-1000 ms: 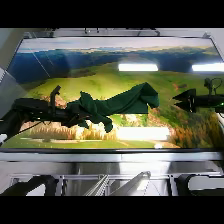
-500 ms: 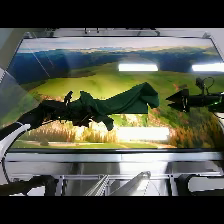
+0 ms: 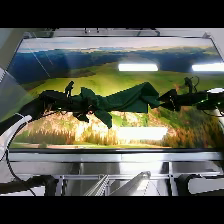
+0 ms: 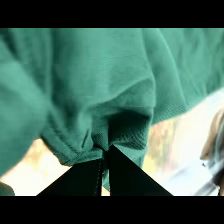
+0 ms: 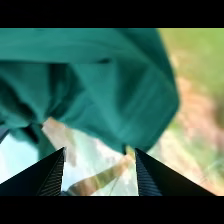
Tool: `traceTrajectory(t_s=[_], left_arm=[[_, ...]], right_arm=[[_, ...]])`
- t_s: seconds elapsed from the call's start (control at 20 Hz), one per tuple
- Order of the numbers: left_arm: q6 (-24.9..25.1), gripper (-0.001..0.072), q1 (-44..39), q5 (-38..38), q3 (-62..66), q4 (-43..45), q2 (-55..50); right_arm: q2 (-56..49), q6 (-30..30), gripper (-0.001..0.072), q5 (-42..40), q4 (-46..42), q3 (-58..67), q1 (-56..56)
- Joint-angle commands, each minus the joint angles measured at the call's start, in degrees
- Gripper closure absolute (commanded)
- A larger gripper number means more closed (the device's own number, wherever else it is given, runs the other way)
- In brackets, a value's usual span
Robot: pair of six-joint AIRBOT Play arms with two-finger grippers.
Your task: Fold the shirts.
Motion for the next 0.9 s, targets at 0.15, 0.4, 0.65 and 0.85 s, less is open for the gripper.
traceTrajectory(t_s=[0.15, 0.4, 0.65, 0.85], left_arm=[[0.02, 0.0693, 0.63, 2.12, 0.72, 0.59, -0.07], [0.02, 0.0693, 0.63, 2.01, 0.72, 0.55, -0.07], [0.02, 0.0693, 2.60, 4.00, 0.74, 0.09, 1.66], [6.10, 0.0692, 10.36, 16.81, 5.49, -5.81, 16.63]], right_arm=[[-0.70, 5.99, 0.0236, -4.57, -7.21, 0.00, -0.04], [-4.26, 1.57, 0.0239, -5.11, 2.95, 0.00, 4.46], [-4.85, -13.29, 0.0690, 2.14, 26.84, 0.33, 4.76], [5.33, -21.29, 0.0691, 26.91, 49.20, 2.12, -1.44]])
